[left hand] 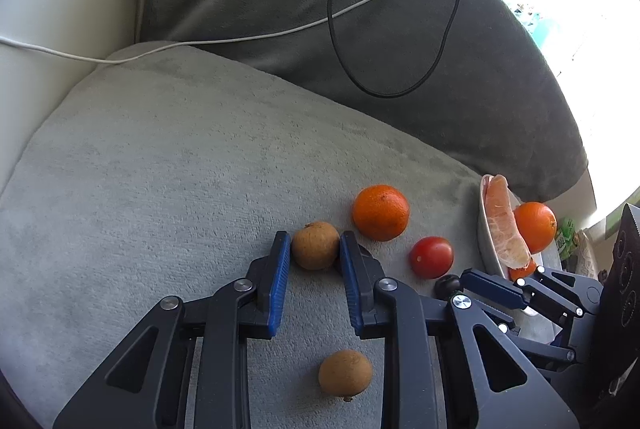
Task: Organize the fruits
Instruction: 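Close the left gripper on the longan while the right gripper closes on the plum, then carry the longan and plum over the plate and open both grippers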
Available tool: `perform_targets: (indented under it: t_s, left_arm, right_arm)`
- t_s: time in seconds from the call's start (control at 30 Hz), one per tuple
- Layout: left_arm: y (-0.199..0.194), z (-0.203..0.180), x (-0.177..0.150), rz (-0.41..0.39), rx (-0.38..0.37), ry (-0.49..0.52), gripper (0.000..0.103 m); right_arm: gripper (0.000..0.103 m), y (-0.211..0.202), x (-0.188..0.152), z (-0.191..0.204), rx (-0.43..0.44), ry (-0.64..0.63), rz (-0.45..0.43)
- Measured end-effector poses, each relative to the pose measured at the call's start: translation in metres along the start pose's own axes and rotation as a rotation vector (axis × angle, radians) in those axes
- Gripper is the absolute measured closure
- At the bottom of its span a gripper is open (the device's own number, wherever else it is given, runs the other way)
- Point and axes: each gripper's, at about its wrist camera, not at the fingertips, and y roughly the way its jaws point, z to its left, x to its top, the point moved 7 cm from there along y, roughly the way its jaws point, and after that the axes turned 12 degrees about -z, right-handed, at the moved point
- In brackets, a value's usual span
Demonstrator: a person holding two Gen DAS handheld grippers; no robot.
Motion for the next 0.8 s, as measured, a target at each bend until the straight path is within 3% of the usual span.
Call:
perform_targets:
  t_s: [0.47, 0.8]
  left_arm:
    - [-0.022, 0.002, 0.010, -0.044, 0.003, 0.001, 0.080]
    - [-0.036, -0.029, 0.015, -0.074, -0.044, 0.041, 0.080]
  right_arm:
    - [0.084, -0.036, 0.006, -0.001, 0.074, 0.087, -0.082]
    - [0.084, -0.088, -0.003, -0.040, 0.064, 0.197, -0.174]
